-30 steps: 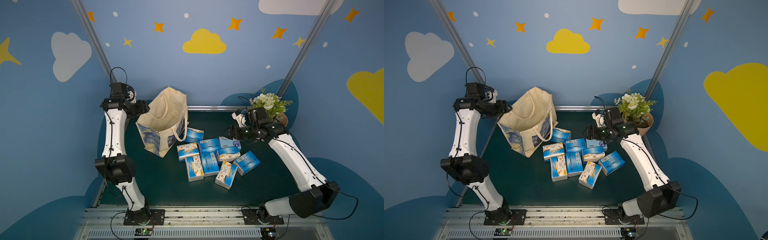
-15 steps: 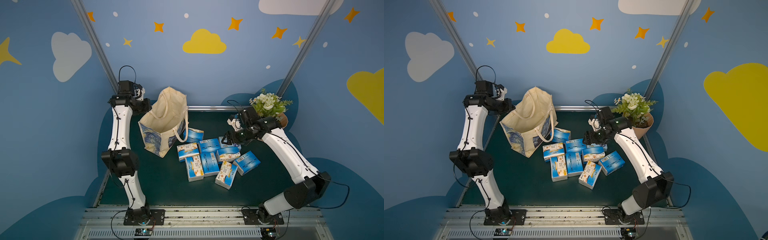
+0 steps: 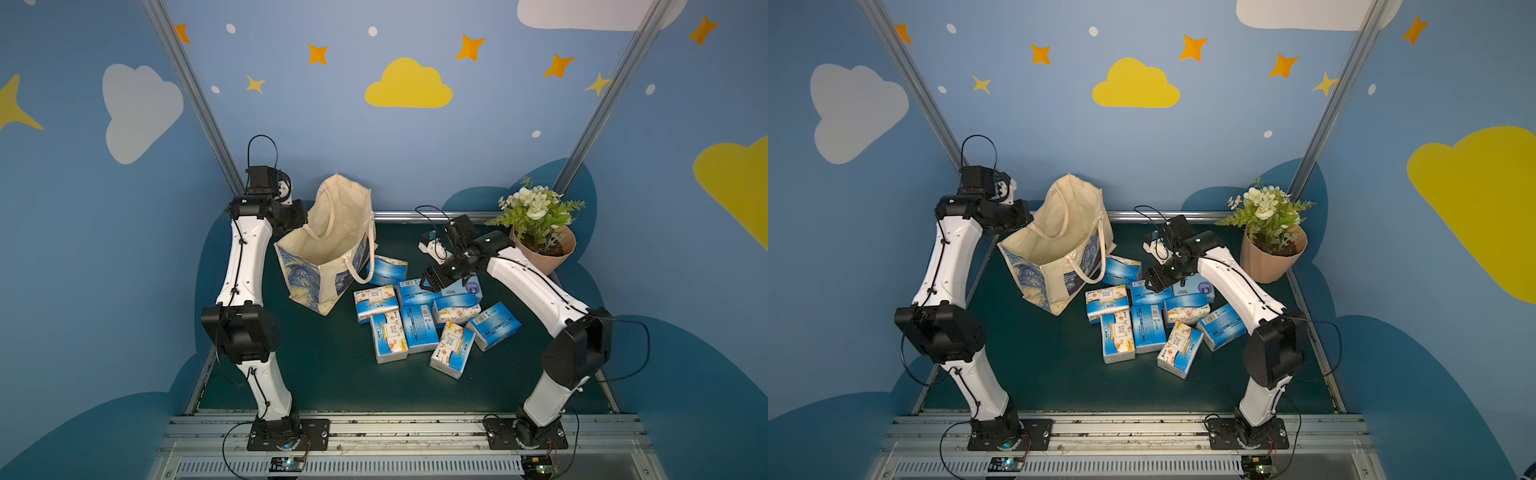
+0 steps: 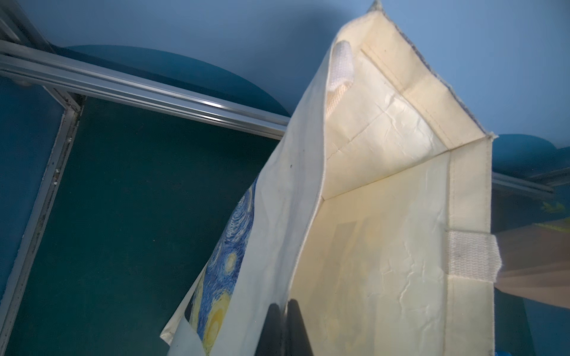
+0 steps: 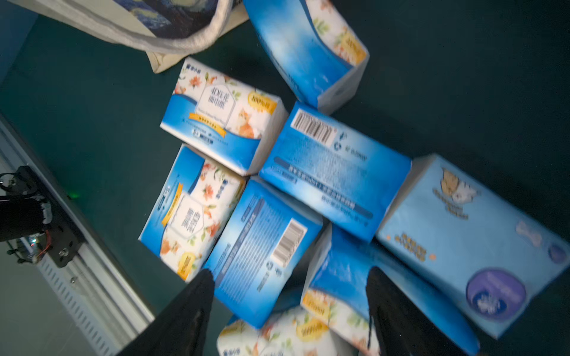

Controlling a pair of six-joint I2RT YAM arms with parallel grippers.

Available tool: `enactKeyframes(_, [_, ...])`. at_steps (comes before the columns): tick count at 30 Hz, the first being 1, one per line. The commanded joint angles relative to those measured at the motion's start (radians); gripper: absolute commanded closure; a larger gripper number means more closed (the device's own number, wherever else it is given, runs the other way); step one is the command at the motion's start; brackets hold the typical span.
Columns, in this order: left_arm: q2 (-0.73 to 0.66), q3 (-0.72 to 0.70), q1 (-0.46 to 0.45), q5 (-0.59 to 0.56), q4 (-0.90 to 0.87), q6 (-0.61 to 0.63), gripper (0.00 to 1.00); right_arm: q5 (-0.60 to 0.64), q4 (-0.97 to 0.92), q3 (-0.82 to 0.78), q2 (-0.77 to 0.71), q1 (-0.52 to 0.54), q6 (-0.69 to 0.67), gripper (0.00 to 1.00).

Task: Put tissues into the canvas bag
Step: Adjust the canvas bag at the center of the board.

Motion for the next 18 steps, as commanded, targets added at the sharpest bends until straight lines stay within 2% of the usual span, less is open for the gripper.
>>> enactKeyframes(1, [-0.005, 0.002, 0.003, -0.008, 0.016, -0.033, 0.97, -0.041, 0.067, 0.12, 0.119, 0.002, -0.133, 0.21])
enactKeyframes(8, [0.062, 0.122, 0.007, 0.033, -0.02, -0.047, 0.96, -0.066, 0.005, 0.358, 0.338, 0.002, -0.251, 0.2])
enactKeyframes(14, [0.128, 0.227, 0.005, 0.066, -0.065, -0.061, 0.97, -0.151, 0.039, 0.413, 0.426, 0.006, -0.261, 0.18])
enactKeyframes(18, [0.153, 0.278, 0.003, 0.08, -0.089, -0.06, 0.97, -0.162, 0.07, 0.448, 0.479, 0.011, -0.249, 0.18])
